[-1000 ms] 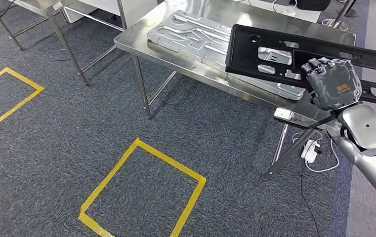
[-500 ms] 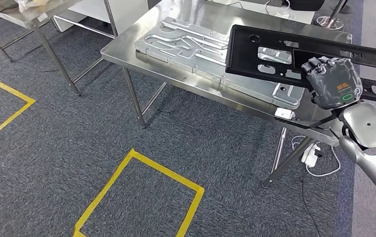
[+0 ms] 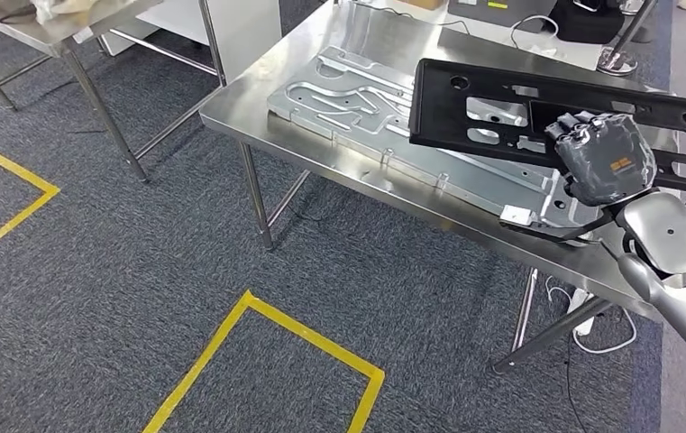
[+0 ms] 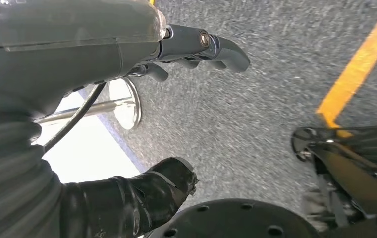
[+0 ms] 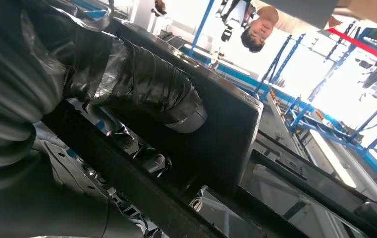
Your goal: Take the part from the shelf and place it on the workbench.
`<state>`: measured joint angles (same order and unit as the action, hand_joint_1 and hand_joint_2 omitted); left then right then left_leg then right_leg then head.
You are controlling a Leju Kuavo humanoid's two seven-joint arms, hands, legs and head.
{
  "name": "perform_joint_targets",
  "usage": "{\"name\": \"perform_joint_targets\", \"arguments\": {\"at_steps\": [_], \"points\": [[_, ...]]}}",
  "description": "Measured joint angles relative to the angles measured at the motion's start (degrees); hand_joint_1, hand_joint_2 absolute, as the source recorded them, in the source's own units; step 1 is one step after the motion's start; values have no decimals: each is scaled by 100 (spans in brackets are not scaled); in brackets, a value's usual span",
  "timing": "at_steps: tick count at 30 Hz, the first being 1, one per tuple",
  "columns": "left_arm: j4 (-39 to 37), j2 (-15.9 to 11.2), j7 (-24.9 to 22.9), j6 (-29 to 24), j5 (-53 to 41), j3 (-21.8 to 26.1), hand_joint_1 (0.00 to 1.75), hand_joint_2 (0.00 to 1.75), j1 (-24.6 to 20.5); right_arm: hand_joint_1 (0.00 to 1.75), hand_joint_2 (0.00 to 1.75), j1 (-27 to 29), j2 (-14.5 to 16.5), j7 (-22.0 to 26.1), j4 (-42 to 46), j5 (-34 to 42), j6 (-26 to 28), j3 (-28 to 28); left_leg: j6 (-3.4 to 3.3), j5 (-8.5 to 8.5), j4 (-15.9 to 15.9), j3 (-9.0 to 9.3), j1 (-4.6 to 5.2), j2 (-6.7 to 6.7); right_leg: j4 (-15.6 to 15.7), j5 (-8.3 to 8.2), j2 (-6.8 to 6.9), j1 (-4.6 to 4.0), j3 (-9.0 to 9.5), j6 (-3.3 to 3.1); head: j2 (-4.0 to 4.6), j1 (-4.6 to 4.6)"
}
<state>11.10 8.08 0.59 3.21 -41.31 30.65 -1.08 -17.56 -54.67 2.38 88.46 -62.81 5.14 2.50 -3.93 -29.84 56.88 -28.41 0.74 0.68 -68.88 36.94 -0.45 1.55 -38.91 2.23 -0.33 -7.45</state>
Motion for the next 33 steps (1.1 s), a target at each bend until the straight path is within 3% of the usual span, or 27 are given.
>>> {"name": "perform_joint_targets", "arguments": {"at_steps": [3, 4, 6, 8, 10, 12, 14, 15, 16, 18, 19, 20, 22, 24, 25, 27, 28, 29, 30, 31, 33], "points": [[-10, -6, -13, 16, 8, 22, 0, 175, 43, 175, 175, 105, 58, -69, 11, -42, -6, 23, 58, -309, 9, 333, 0, -6, 693, -1100, 48, -75, -28, -92, 2, 21], [-15, -10, -17, 22, 15, 33, 0, 175, 40, 175, 175, 145, 89, -103, 32, -78, -11, 40, 93, -384, 0, 389, -9, -15, 769, -1308, 65, -118, -12, -136, 2, 28], [-19, -20, -26, 31, 29, 57, 0, 175, 4, 175, 175, 181, 134, -166, 102, -151, -16, 66, 170, -409, 40, 455, -15, -28, 818, -1241, 65, -156, 94, -222, -1, 32], [-16, -37, -34, 36, 38, 80, 0, 175, -20, 175, 175, 186, 155, -205, 161, -193, -4, 71, 224, -286, 389, 324, -14, -38, 925, -1148, 46, -123, 276, -303, -2, 32], [-13, -50, -36, 39, 46, 98, 0, 175, -29, 175, 175, 192, 197, -220, 179, -206, 1, 86, 273, -262, 1062, -128, -32, -35, 1044, -1045, 43, -93, 509, -360, -1, 36], [-13, -54, -36, 42, 52, 113, 0, 175, -26, 175, 175, 208, 254, -223, 183, -208, 0, 116, 315, -543, 1608, -683, -59, -36, 1105, -905, 33, -75, 735, -369, -1, 40], [-13, -62, -40, 42, 55, 127, 0, 175, -1, 175, 175, 230, 308, -230, 190, -212, 1, 138, 351, -814, 1653, -1063, -78, -38, 1124, -720, 14, -47, 987, -340, 0, 40], [-13, -69, -43, 42, 56, 133, 0, 175, 20, 175, 175, 242, 332, -237, 193, -214, 2, 145, 360, -762, 1463, -1153, -82, -38, 1125, -616, 5, -30, 1124, -319, 0, 40], [-13, -78, -46, 41, 57, 139, 0, 175, 42, 175, 175, 257, 356, -244, 196, -216, 2, 152, 361, -514, 1169, -1193, -83, -31, 1125, -513, -5, -15, 1263, -293, 0, 40], [-16, -99, -50, 40, 60, 154, 0, 175, 99, 175, 175, 314, 423, -261, 196, -216, -3, 169, 333, 351, 604, -1214, -77, 36, 1105, -323, -52, -3, 1463, -226, 1, 38], [-18, -108, -51, 39, 62, 163, 0, 175, 118, 175, 175, 342, 461, -271, 196, -213, -10, 175, 304, 670, 474, -1216, -74, 59, 1093, -245, -89, -7, 1503, -183, 1, 33], [-20, -114, -51, 39, 64, 173, 0, 175, 124, 175, 175, 380, 495, -280, 202, -209, -18, 179, 267, 830, 445, -1217, -64, 71, 1096, -184, -122, -3, 1520, -139, 1, 31], [-20, -116, -49, 38, 69, 191, 0, 175, 87, 175, 175, 440, 524, -293, 225, -198, -33, 167, 188, 772, 453, -1183, -58, 24, 1165, -107, -150, 16, 1553, -61, -1, 28], [-20, -117, -45, 38, 69, 214, 0, 175, 62, 175, 175, 480, 529, -298, 245, -192, -43, 126, 121, 720, 338, -1080, -69, -32, 1031, -11, -84, 28, 1507, -19, -1, 29], [-20, -117, -44, 35, 68, 225, 0, 175, 61, 175, 175, 484, 533, -301, 249, -189, -50, 106, 96, 694, 272, -1012, -77, -62, 765, 90, -42, 26, 1363, -7, -1, 27], [-20, -119, -42, 32, 67, 246, 0, 175, 54, 175, 175, 498, 551, -304, 248, -187, -68, 82, 63, 625, 217, -901, -74, -121, 7, 286, -5, 19, 847, 9, -1, 28], [-20, -119, -42, 33, 63, 255, 0, 175, 50, 175, 175, 521, 568, -304, 245, -187, -76, 81, 59, 580, 209, -851, -72, -149, -298, 307, -3, 20, 585, 17, -1, 27], [-20, -119, -42, 37, 59, 263, 0, 175, 47, 175, 175, 550, 592, -304, 241, -187, -83, 83, 59, 529, 208, -793, -71, -180, -429, 213, 3, 22, 400, 25, -1, 28], [-20, -119, -43, 39, 53, 269, 0, 175, 45, 175, 175, 574, 620, -304, 236, -187, -86, 84, 62, 474, 210, -722, -71, -216, -350, -2, 17, 24, 316, 31, 0, 27], [-20, -119, -45, 42, 45, 273, 0, 175, 44, 175, 175, 583, 645, -304, 231, -190, -90, 85, 70, 415, 213, -640, -72, -257, -72, -318, 58, 25, 332, 33, 0, 27], [-20, -119, -53, 49, 20, 278, 0, 175, 56, 175, 175, 555, 697, -304, 205, -206, -104, 96, 104, 315, 220, -508, -59, -339, 562, -829, 279, -22, 474, 7, 0, 24]]}}
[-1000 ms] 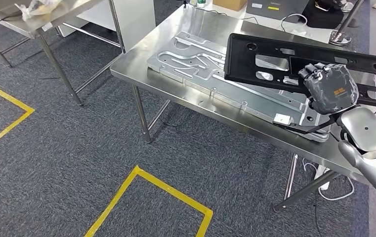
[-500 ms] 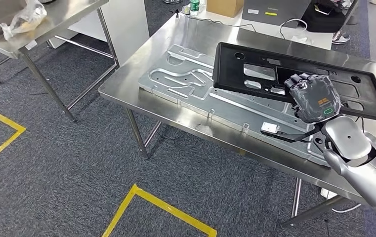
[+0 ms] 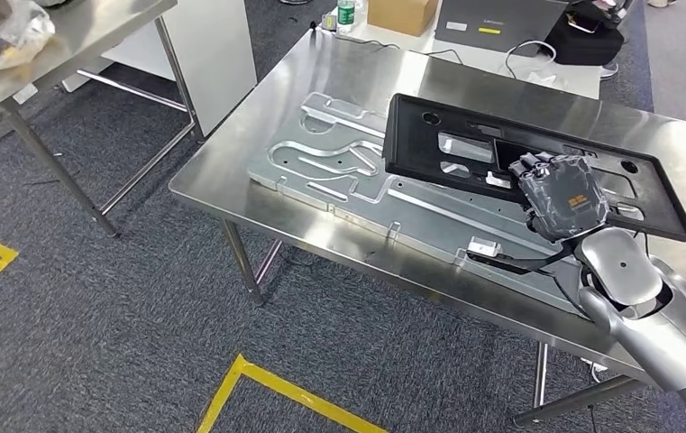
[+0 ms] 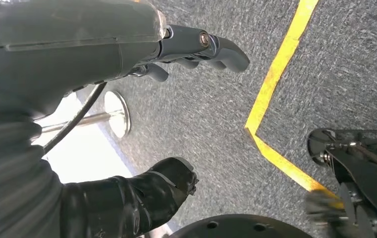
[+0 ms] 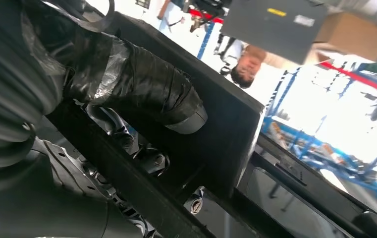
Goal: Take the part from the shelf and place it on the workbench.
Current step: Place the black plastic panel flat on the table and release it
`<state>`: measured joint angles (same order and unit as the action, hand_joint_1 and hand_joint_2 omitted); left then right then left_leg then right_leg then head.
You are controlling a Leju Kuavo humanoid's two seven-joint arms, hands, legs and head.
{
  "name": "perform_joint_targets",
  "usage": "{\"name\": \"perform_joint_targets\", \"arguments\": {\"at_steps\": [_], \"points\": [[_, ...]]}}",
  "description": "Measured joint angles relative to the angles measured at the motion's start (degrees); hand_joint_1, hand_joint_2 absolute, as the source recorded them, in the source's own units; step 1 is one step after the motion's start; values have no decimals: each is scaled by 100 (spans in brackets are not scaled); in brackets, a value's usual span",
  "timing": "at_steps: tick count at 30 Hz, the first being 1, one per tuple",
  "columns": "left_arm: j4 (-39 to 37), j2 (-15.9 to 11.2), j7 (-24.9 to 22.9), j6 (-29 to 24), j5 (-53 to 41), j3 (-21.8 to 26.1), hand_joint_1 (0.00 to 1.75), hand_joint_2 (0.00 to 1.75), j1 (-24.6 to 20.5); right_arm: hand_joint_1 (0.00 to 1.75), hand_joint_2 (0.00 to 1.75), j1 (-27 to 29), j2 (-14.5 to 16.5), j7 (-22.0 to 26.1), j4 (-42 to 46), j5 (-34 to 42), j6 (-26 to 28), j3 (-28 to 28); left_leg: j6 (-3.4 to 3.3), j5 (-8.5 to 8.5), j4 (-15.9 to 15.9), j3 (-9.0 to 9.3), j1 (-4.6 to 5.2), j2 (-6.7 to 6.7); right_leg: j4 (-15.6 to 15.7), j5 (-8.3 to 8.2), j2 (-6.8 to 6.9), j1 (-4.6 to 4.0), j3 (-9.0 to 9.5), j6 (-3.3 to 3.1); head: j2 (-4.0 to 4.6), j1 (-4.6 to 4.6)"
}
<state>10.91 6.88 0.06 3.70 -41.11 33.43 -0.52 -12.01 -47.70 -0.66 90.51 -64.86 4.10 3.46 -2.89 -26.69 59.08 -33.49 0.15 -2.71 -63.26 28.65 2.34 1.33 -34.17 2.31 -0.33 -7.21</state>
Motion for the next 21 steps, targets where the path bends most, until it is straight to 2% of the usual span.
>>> {"name": "perform_joint_targets", "arguments": {"at_steps": [1, 2, 3, 5, 7, 9, 10, 11, 12, 13, 15, 16, 17, 18, 21], "points": [[0, 0, -4, 5, -12, 2, 0, 175, 5, 175, 175, -29, 28, 1, -17, -8, -10, 15, 26, -31, 4, 35, 12, -42, 214, -104, 102, -34, 61, -37, 0, -2], [0, 0, -5, 14, -22, 4, 0, 175, 10, 175, 175, -52, 54, 2, -38, -13, -19, 32, 51, -47, 5, 48, 24, -88, 299, -110, 159, -70, 79, -75, 0, -4], [0, 0, -5, 23, -26, 5, 0, 175, 3, 175, 175, -71, 76, 3, -61, -14, -28, 49, 72, -54, 5, 61, 34, -144, 337, -103, 137, -96, 74, -108, 0, -4], [0, -3, 1, 41, -33, 6, 0, 175, -17, 175, 175, -84, 102, 4, -107, -14, -40, 64, 120, -94, 18, 61, 30, -221, 377, -113, 17, -71, 77, -170, 0, -2], [0, -11, 16, 55, -41, 6, 0, 175, -27, 175, 175, -127, 122, 4, -155, -14, -55, 70, 176, -297, 299, -46, 11, -72, 413, -141, -103, -29, 91, -231, 0, -1], [0, -16, 32, 70, -63, 6, 0, 175, -23, 175, 175, -190, 152, 10, -210, -13, -72, 87, 204, -644, 1001, -375, -9, 154, 422, -152, -219, -15, 91, -268, 0, 1], [0, -16, 37, 79, -80, 6, 0, 175, -20, 175, 175, -222, 174, 28, -254, -13, -76, 106, 207, -776, 1372, -560, -13, 201, 421, -152, -266, -15, 88, -277, 0, 0], [0, -18, 37, 89, -104, 5, 0, 175, -18, 175, 175, -257, 199, 64, -316, -16, -79, 131, 206, -816, 1605, -686, -15, 219, 420, -150, -313, -17, 91, -281, 0, 0], [0, -22, 35, 99, -128, 6, 0, 175, -16, 175, 175, -309, 225, 113, -403, -27, -77, 163, 198, -746, 1635, -720, -16, 224, 419, -149, -358, -18, 96, -283, 0, 0], [0, -28, 32, 110, -153, 6, 0, 175, -18, 175, 175, -382, 253, 166, -515, -49, -69, 199, 184, -576, 1442, -648, -16, 227, 417, -146, -397, -18, 104, -285, 0, 0], [0, -53, 22, 143, -213, 6, 0, 175, -34, 175, 175, -614, 338, 244, -853, -140, -20, 292, 138, -160, 670, -322, -14, 266, 408, -140, -476, -22, 113, -272, 0, 0], [0, -64, 17, 161, -243, 5, 0, 175, -48, 175, 175, -777, 402, 263, -1075, -200, 26, 354, 120, -35, 333, -181, -16, 293, 396, -139, -510, -34, 102, -252, 0, -2], [0, -74, 12, 178, -278, 6, 0, 175, -62, 175, 175, -958, 478, 276, -1325, -264, 82, 428, 108, 28, 110, -98, -17, 318, 386, -139, -534, -42, 85, -225, 0, -2], [0, -79, 7, 192, -303, 6, 0, 175, -76, 175, 175, -1143, 561, 285, -1582, -324, 145, 512, 112, 32, 17, -72, -18, 336, 379, -145, -552, -50, 66, -221, 0, -3], [0, -81, -1, 219, -341, 4, 0, 175, -102, 175, 175, -1611, 799, 299, -2272, -432, 281, 763, 125, 64, -25, -78, -14, 345, 400, -166, -546, -48, 54, -261, 0, -3]]}}
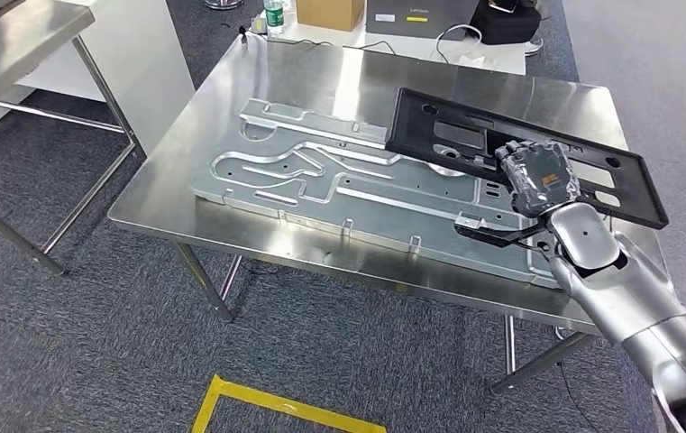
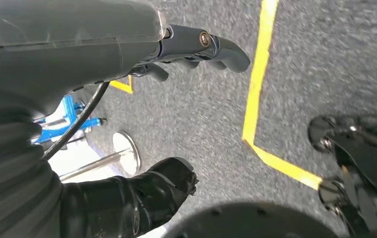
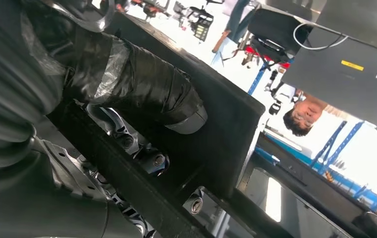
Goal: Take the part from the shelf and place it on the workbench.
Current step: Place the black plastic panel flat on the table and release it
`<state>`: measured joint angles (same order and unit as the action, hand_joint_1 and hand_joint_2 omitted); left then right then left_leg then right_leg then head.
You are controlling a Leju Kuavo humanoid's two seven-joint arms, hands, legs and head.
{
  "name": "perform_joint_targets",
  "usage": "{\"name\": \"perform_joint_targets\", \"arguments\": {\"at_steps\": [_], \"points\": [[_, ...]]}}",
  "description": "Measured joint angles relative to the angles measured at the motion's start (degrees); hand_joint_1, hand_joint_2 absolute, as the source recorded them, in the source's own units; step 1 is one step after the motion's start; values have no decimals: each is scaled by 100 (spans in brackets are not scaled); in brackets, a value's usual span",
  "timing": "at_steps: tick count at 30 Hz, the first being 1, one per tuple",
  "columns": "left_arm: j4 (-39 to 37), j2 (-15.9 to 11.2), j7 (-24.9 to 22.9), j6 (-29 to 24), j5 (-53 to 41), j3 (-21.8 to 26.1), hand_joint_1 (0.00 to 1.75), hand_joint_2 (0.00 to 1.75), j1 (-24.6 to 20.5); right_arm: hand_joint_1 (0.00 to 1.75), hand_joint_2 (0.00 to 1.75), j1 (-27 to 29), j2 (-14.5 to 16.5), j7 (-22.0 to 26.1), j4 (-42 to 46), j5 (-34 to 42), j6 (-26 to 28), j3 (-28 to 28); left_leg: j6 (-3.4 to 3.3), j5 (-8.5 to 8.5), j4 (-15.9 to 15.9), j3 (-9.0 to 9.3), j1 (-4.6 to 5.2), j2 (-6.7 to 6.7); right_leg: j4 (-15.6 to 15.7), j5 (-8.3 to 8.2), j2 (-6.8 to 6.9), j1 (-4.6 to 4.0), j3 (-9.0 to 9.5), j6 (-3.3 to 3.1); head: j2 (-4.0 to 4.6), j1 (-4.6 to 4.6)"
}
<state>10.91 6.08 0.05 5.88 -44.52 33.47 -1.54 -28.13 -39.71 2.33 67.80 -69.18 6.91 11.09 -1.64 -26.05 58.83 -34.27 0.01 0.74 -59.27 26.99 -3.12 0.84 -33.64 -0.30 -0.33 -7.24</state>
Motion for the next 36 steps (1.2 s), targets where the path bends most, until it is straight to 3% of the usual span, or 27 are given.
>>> {"name": "perform_joint_targets", "arguments": {"at_steps": [7, 13, 19, 24, 34, 36], "points": [[0, -19, 13, 35, -78, -2, 0, 175, -2, 175, 175, -692, 407, 11, -961, -109, 44, 363, -34, 20, 4, -16, 9, 68, 62, -29, 66, 3, 41, 37, 0, 1], [0, -27, 43, 73, -125, -2, 0, 175, -38, 175, 175, -1550, 1093, 28, -2250, -425, 90, 877, -52, 32, 10, -17, 8, 64, 70, -47, 66, 1, 33, 88, 0, 1], [0, -45, 22, 90, -145, 1, 0, 175, -38, 175, 175, -1819, 1622, 15, -3152, -437, 151, 1240, -52, 45, 9, -17, -6, 75, 60, -49, 84, -14, 28, 95, 0, 1], [0, -49, 28, 97, -172, 1, 0, 175, -35, 175, 175, -1822, 1826, 13, -3588, -365, 168, 1312, -46, 48, 9, -22, -10, 73, 48, -48, 84, -17, 14, 96, 0, 1], [0, -50, 31, 114, -176, 1, 0, 175, -30, 175, 175, -1829, 1939, 14, -3876, -363, 167, 1369, -43, 50, 8, -23, -10, 73, 43, -48, 84, -16, 12, 96, 0, 1], [0, -50, 32, 133, -174, 2, 0, 175, -30, 87, 87, -1829, 1951, 14, -3924, -343, 157, 1376, -43, 50, 8, -23, -10, 73, 43, -48, 84, -16, 11, 96, 0, 1]]}}
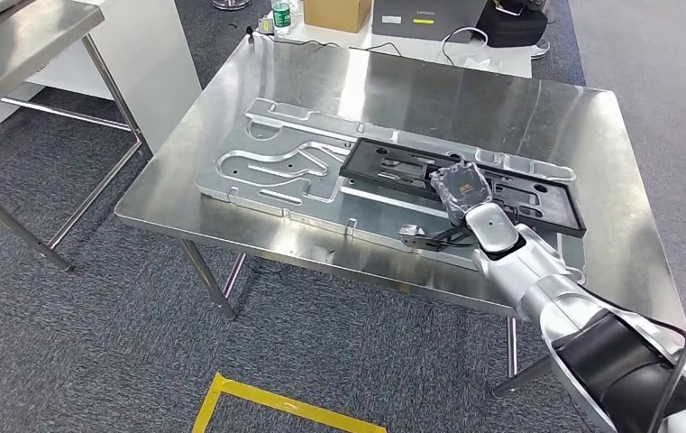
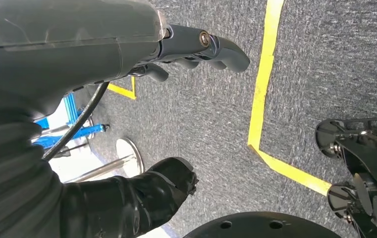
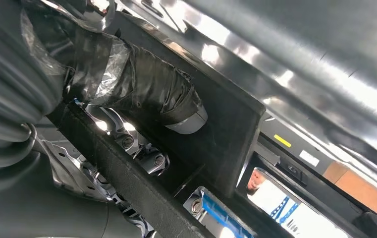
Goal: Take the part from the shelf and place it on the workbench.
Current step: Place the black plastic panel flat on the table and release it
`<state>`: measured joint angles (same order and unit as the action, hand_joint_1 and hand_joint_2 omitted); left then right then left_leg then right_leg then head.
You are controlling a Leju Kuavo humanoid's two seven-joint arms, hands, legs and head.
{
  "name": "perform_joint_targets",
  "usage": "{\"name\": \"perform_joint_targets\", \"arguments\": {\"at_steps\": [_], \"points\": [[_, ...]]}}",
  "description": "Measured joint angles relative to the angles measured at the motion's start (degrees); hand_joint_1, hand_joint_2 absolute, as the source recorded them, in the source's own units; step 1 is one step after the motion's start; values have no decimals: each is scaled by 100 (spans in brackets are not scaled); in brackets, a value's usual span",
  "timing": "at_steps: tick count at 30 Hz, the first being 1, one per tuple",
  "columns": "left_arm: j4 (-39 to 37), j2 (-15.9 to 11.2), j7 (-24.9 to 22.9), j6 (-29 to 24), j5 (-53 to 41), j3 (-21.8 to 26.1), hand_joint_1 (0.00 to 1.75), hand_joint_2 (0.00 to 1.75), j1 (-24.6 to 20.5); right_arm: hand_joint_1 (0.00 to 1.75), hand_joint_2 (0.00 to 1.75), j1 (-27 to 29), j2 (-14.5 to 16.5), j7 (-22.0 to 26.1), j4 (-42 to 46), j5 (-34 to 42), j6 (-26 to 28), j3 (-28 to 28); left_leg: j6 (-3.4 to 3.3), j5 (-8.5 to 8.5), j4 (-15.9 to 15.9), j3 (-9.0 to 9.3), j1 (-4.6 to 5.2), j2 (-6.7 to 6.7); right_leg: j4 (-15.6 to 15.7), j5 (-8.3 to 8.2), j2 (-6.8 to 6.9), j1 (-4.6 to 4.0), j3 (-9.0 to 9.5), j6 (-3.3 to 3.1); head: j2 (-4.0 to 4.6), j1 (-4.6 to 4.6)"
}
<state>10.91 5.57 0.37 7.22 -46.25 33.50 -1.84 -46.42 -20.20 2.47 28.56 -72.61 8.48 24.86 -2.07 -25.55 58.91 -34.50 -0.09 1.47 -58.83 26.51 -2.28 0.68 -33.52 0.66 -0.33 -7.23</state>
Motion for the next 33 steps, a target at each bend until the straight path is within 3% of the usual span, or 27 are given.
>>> {"name": "perform_joint_targets", "arguments": {"at_steps": [2, 3, 7, 23, 26, 33], "points": [[0, -2, 0, 16, -1, 2, 0, 175, 0, 0, 0, 3, 16, -1, -58, 44, -3, 3, 0, 0, 0, 0, 0, 0, 0, 0, 0, 0, 0, 0, 0, 0], [0, -3, 0, 26, -4, 2, 0, 175, 0, 0, 0, 5, 26, -1, -86, 63, -2, 4, 0, 0, 0, 1, 0, -1, 0, 0, -1, 0, 0, 0, 0, 0], [0, -14, 11, 90, -7, 5, 0, 0, -2, 0, 0, 12, 74, -4, -201, 111, -1, 4, 0, 0, 0, 3, 0, -2, 0, 0, -2, 0, 0, 0, 0, 0], [0, -22, -30, 121, 108, 274, 0, 0, 28, 0, 0, -57, 107, 149, -160, 273, 94, -7, 6, 5, 0, 8, 0, -5, -2, -3, -5, 0, 6, 0, 0, 0], [0, -21, -37, 82, 108, 313, 0, 0, 30, 0, 0, -49, 111, 176, 240, 278, 103, 1, 6, 5, 0, 8, 0, -5, -6, -3, -5, 0, 3, -1, 0, 0], [0, -17, -37, 13, 108, 451, 0, 0, 36, 0, 0, 37, 114, -17, 2068, 504, -421, 196, 14, 8, 0, 7, -1, -10, -10, -2, -14, 0, -8, -1, 0, 0]]}}
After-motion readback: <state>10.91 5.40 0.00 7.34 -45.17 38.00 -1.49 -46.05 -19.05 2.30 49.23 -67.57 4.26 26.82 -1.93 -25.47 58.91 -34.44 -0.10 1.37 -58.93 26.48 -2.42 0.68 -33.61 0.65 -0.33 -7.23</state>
